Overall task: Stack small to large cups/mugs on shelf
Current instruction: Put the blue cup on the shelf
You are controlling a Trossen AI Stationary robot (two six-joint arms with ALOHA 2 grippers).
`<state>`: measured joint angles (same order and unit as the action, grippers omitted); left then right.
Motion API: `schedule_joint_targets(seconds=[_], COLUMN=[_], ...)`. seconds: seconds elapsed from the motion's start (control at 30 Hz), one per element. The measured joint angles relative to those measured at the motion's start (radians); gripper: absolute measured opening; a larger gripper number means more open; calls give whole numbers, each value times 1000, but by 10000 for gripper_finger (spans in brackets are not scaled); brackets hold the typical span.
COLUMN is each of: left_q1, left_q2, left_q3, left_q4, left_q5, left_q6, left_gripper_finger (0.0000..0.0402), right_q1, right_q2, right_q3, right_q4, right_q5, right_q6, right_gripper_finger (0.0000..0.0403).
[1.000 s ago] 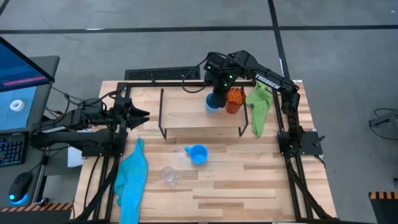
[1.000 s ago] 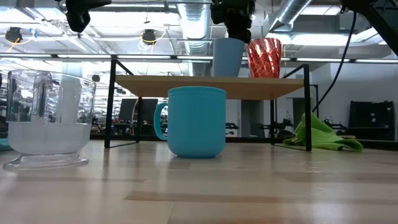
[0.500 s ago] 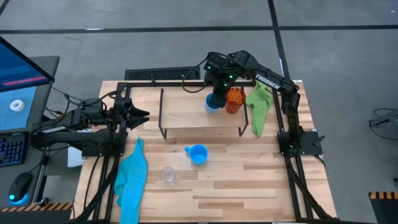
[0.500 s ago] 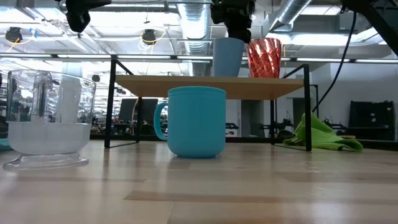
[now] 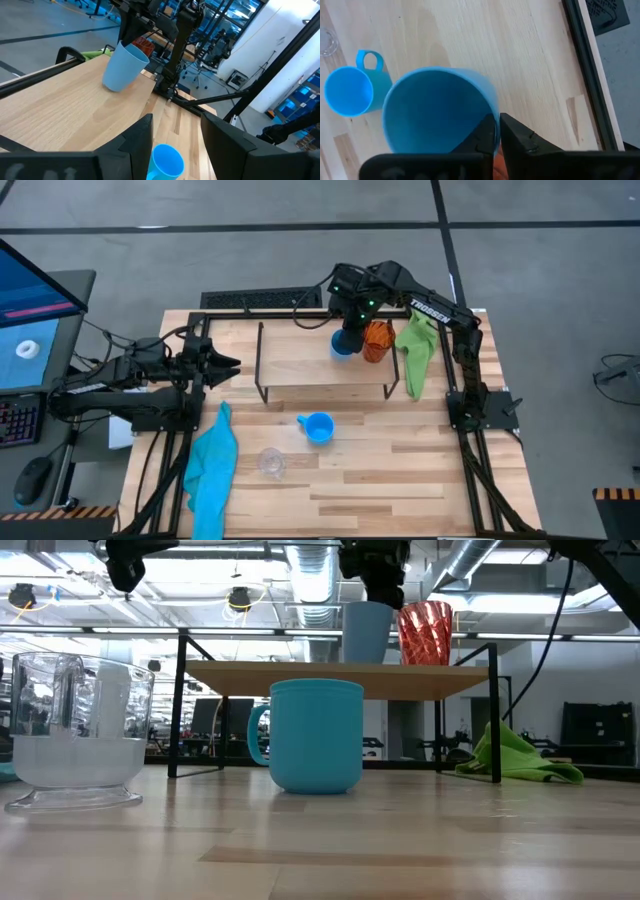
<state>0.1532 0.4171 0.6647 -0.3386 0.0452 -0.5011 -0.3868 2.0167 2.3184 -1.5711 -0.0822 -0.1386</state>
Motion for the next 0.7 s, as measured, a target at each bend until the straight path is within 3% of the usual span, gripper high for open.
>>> schedule_joint_targets(seconds=[0.7], left_q1=[0], left_q2=[0], left_q3=[0], left_q4=[0], left_q5=[0], left_q6=[7], left_gripper_finger=[158], right_q1=[-15], right_q2=[0], right_q3=[0], right_q4=[0], right_q5=[0], right_q6=[35], right_gripper_finger=[67])
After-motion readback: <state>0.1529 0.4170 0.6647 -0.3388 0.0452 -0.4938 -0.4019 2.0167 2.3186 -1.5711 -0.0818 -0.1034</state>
